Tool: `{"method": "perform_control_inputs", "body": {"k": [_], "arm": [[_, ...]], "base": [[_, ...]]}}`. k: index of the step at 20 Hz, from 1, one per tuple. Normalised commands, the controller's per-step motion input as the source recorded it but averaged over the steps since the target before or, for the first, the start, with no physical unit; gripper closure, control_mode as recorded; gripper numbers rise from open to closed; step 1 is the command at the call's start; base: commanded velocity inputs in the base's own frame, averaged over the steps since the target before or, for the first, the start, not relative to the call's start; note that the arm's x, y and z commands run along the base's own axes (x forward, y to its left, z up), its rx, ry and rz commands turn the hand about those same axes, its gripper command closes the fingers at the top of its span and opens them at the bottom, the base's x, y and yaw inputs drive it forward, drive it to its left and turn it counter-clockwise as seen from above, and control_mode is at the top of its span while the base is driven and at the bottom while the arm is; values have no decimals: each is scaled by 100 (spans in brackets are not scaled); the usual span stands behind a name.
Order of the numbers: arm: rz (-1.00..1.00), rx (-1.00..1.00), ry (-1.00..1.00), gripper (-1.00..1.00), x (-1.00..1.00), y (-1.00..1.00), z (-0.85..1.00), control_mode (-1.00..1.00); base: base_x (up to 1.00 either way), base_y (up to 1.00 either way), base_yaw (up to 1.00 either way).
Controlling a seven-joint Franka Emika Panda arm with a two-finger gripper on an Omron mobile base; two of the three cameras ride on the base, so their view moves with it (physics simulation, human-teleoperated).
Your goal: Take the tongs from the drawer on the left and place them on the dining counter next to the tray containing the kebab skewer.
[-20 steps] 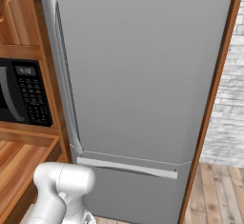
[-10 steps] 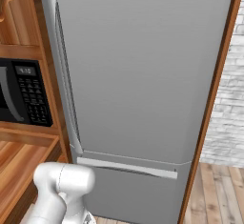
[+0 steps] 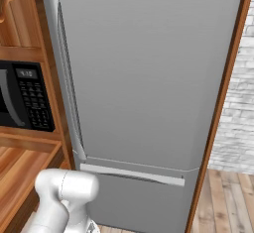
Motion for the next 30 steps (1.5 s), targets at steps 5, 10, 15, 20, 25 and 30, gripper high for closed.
{"method": "perform_control_inputs", "body": {"k": [5,10,15,20,25,30], "arm": [[0,0,0,-100,-34,-12,0,-100],[-1,0,0,-100,-34,-11,15,-100],[-9,0,-4,-100,-31,0,82,-100],[-10,0,-1,-100,-32,0,96,-100],[-12,0,0,-100,0,0,100,-100],[-10,-4,7,-100,6,12,98,-100]], "base": [[0,0,0],[0,0,0],[0,0,0],[0,0,0],[0,0,0],[0,0,0]]}}
